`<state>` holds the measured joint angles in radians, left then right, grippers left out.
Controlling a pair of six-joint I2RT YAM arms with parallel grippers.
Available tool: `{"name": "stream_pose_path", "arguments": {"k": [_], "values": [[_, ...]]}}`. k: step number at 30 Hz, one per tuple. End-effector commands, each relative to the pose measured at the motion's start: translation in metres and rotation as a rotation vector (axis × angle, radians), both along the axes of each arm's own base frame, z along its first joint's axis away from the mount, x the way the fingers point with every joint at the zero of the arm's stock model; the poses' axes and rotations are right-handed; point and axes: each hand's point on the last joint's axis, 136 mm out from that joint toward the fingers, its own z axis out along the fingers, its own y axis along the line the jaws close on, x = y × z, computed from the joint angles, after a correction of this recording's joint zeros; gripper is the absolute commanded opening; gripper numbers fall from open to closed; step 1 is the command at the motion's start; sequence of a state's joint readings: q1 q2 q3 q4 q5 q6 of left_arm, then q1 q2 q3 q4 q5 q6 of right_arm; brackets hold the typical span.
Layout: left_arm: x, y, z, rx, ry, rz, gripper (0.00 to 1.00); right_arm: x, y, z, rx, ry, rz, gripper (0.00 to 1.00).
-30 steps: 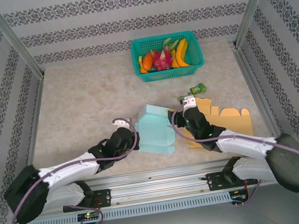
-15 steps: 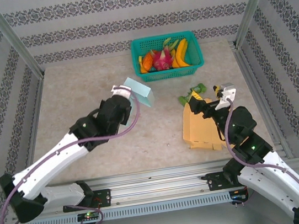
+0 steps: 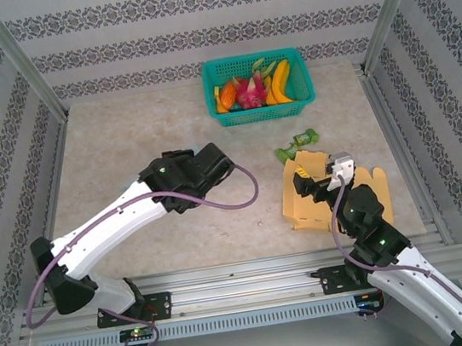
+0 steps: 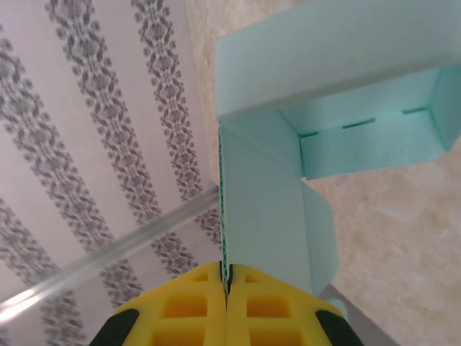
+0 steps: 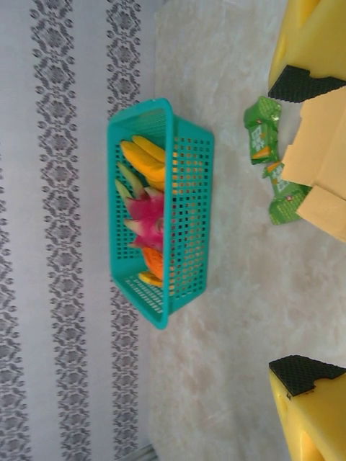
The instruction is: Fold the paper box
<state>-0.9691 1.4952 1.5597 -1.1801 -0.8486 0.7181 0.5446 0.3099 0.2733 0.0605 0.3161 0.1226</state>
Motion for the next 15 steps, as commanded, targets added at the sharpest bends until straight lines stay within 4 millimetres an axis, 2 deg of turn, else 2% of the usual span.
{"name": "stream_pose_path", "arguments": {"k": [1,6,10,13,15], "values": [[-0.018,-0.013,-0.013,0.184,0.129,-0.104,0.00,0.001,-0.010,0.006,0.012,-0.036,-0.047,0.92],[-0.009,-0.053,-0.062,0.303,0.228,-0.137,0.00,-0.001,-0.018,0.002,0.026,-0.036,-0.086,0.92],[0.004,-0.079,-0.083,0.329,0.255,-0.142,0.01,-0.005,-0.029,0.001,0.037,-0.046,-0.134,0.92],[0.011,-0.093,-0.096,0.346,0.262,-0.142,0.10,-0.007,-0.036,0.001,0.048,-0.054,-0.164,0.94],[0.016,-0.098,-0.106,0.368,0.254,-0.141,0.28,-0.007,-0.039,-0.001,0.049,-0.054,-0.181,0.94]]}}
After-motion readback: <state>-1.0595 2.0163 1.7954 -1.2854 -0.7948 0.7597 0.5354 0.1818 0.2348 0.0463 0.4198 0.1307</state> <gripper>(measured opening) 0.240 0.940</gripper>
